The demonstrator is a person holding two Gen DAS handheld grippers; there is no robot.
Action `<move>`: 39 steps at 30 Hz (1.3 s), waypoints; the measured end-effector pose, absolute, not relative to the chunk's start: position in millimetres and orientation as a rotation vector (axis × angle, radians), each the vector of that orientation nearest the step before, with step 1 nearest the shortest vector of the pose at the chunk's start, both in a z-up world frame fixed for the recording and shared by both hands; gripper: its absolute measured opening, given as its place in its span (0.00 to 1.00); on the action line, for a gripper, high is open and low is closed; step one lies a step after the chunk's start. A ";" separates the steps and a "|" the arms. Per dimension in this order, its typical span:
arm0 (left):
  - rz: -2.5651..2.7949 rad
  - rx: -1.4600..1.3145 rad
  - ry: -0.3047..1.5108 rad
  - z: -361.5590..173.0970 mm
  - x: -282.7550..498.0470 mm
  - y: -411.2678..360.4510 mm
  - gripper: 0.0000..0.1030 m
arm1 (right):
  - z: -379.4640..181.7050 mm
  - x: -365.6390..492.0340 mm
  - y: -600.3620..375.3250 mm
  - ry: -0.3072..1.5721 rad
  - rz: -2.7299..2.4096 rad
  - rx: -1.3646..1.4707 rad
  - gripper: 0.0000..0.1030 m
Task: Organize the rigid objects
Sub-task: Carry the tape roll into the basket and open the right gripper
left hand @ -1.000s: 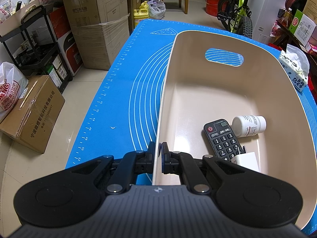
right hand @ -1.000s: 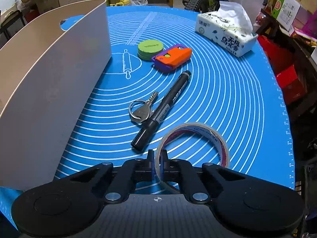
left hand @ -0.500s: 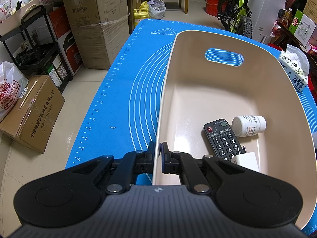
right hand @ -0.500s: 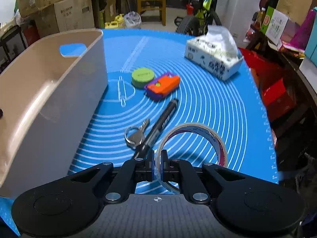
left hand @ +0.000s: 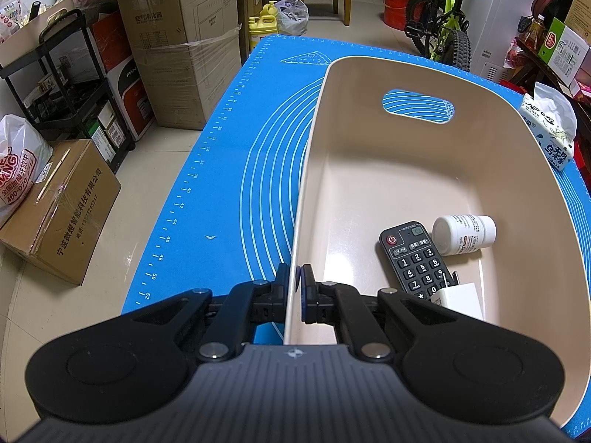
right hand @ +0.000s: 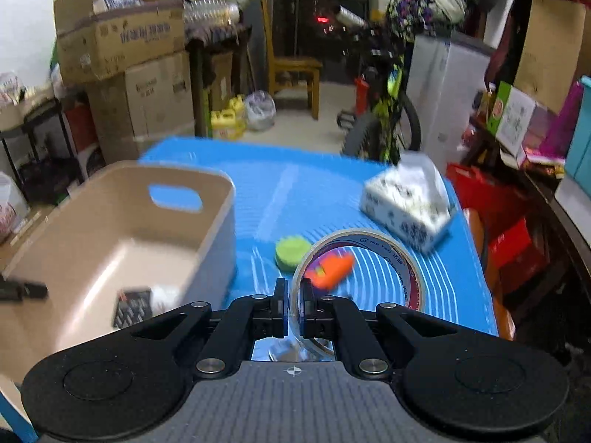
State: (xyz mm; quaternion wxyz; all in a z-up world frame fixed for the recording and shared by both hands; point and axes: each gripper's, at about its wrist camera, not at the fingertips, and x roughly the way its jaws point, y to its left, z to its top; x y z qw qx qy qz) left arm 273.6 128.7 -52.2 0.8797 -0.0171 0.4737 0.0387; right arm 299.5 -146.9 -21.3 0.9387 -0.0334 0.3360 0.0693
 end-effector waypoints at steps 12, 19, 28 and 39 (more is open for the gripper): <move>0.080 -0.036 0.987 -52.2 273.6 128.6 0.07 | 10.1 313.0 -89.3 0.588 0.268 -0.075 0.16; 0.081 -0.036 0.987 -52.2 273.6 128.6 0.07 | 1.4 315.6 -51.9 0.619 0.350 -0.113 0.16; 0.081 -0.036 0.987 -52.2 273.6 128.4 0.07 | -29.1 315.0 -12.5 0.735 0.449 -0.136 0.16; 0.081 -0.036 0.987 -52.1 273.6 128.5 0.07 | -59.1 312.6 2.9 0.888 0.494 -0.172 0.20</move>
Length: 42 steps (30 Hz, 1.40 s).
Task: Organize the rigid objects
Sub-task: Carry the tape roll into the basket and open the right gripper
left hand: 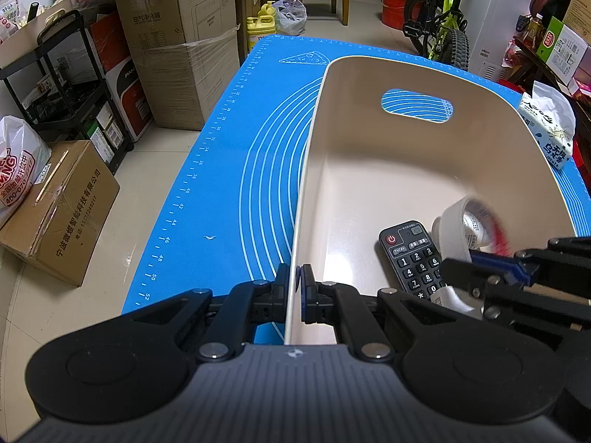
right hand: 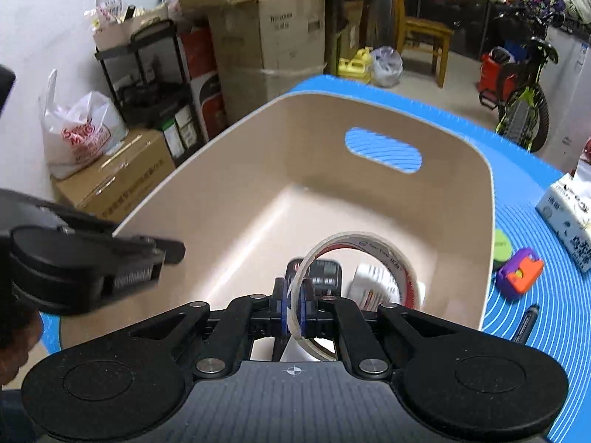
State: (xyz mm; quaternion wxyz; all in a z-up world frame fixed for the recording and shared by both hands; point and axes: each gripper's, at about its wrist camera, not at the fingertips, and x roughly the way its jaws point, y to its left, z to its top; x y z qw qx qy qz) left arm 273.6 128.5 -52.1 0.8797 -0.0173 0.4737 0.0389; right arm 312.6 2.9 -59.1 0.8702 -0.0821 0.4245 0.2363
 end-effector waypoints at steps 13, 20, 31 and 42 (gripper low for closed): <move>0.081 -0.033 0.988 -52.9 274.6 127.5 0.07 | -29.0 305.2 -34.1 0.783 0.469 -0.058 0.69; 0.080 -0.034 0.988 -52.9 274.6 127.4 0.07 | -11.4 303.1 -69.6 0.714 0.393 0.006 0.85; 0.080 -0.034 0.988 -52.9 274.6 127.5 0.07 | -4.3 305.8 -137.3 0.652 0.206 0.034 0.98; 0.080 -0.033 0.988 -52.9 274.6 127.7 0.07 | -62.1 323.5 -187.9 0.760 0.041 0.083 0.98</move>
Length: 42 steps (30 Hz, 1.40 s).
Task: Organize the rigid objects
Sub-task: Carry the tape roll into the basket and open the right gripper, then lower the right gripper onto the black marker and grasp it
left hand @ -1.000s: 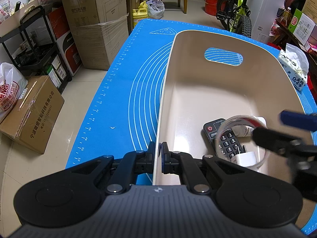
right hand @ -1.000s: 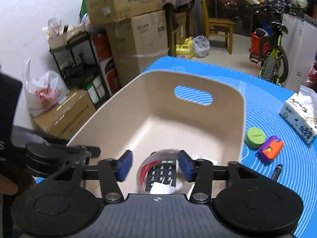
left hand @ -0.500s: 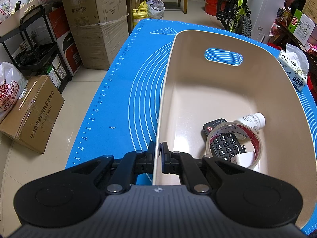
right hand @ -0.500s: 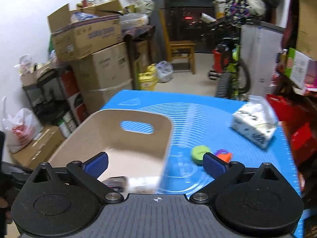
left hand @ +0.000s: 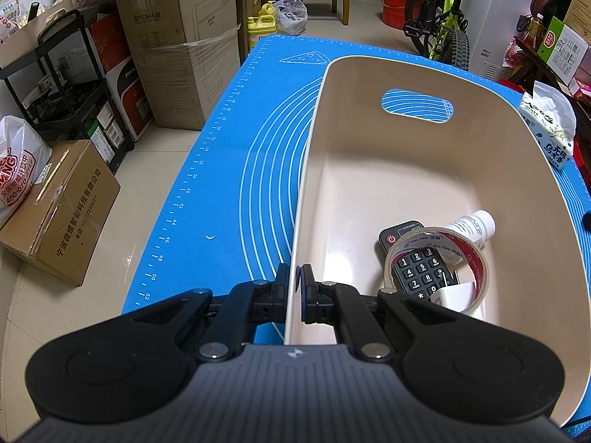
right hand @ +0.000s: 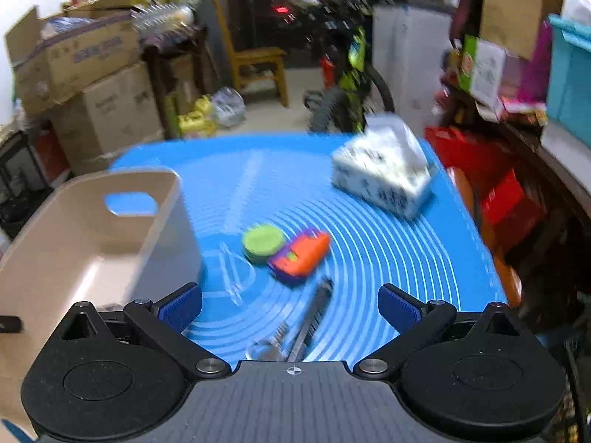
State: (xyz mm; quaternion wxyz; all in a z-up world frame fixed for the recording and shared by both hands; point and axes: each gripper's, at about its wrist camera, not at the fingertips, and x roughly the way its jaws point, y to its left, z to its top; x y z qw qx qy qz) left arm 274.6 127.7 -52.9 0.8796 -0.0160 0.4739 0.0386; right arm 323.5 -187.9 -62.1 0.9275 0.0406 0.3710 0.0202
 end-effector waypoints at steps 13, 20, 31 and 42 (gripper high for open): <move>0.082 -0.027 0.988 -53.6 274.5 127.4 0.07 | -118.9 350.9 -207.2 0.872 -0.055 0.132 0.89; 0.081 -0.026 0.988 -53.7 274.0 127.4 0.07 | -131.3 360.4 -195.0 0.900 -0.050 0.102 0.75; 0.082 -0.026 0.988 -53.7 274.2 127.1 0.07 | -140.7 358.0 -184.3 0.903 -0.050 0.032 0.38; 0.082 -0.026 0.989 -53.7 274.2 127.3 0.07 | -129.4 349.7 -191.7 0.881 -0.049 0.064 0.24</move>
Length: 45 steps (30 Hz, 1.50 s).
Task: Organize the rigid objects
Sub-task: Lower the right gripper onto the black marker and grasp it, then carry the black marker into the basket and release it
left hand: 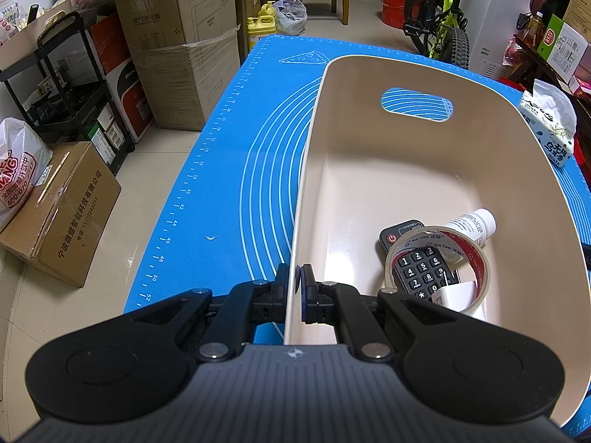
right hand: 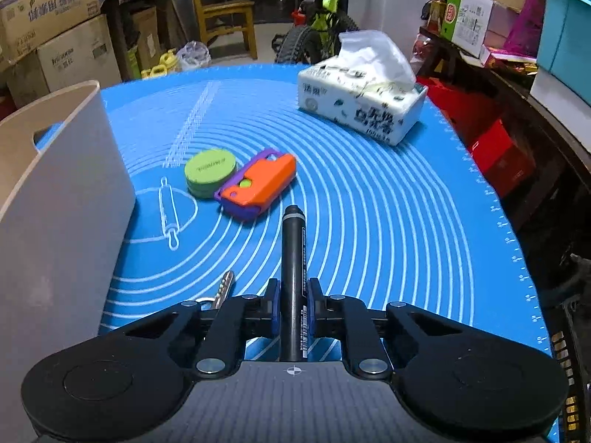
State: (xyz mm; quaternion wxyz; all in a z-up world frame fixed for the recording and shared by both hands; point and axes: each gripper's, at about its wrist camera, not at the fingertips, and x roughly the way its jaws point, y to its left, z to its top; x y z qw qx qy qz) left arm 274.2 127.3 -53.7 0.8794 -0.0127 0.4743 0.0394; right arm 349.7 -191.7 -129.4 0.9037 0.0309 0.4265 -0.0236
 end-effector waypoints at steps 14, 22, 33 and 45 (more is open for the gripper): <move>0.082 -0.026 0.988 -53.6 274.2 127.5 0.07 | -60.1 323.4 -188.4 0.697 -0.012 0.109 0.24; 0.082 -0.024 0.989 -53.9 274.2 128.0 0.07 | -14.9 307.7 -164.5 0.556 0.076 0.153 0.24; 0.076 -0.026 0.989 -52.8 274.0 128.4 0.07 | 11.0 295.8 -102.8 0.500 0.253 0.136 0.24; 0.076 -0.025 0.989 -52.5 274.0 127.8 0.07 | -26.1 296.7 -37.1 0.665 0.406 0.048 0.24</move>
